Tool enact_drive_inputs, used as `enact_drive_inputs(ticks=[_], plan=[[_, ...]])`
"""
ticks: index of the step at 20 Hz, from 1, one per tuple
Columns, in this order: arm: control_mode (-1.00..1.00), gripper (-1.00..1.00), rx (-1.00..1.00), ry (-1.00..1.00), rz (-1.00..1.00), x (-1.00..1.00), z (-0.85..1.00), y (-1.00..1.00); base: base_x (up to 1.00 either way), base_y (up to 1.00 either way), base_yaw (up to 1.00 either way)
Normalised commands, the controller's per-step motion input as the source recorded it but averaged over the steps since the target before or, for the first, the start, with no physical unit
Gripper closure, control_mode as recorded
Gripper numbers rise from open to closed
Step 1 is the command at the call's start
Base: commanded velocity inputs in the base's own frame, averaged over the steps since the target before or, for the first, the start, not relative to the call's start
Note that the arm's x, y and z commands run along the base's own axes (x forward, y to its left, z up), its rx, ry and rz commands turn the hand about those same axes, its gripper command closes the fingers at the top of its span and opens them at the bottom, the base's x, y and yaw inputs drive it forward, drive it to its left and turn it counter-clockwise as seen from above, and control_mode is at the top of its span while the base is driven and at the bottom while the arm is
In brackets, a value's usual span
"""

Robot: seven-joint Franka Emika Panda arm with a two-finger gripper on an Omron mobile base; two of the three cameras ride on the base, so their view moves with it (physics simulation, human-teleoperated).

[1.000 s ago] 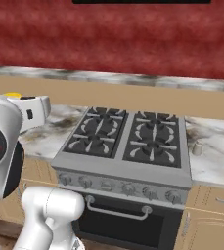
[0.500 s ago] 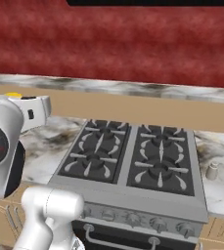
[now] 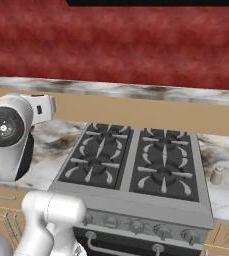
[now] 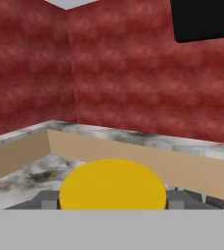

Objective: Collect the turmeric, mayonnaise, and shaker from the cabinet and place them next to the stove.

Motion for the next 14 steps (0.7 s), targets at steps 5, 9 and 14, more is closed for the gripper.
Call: enact_drive_inputs(ticks=[5,9,14], plan=[[-1.00,1.00,0.00,0.02,0.11,0.99,-0.80,0.36,0.00,0.00,0.00],[-1.00,1.00,0.00,0.00,0.26,0.83,-0.58,0.19,0.00,0.00,0.00],[-1.00,1.00,0.00,-0.01,0.25,0.71,-0.34,0.17,0.00,0.00,0.00]])
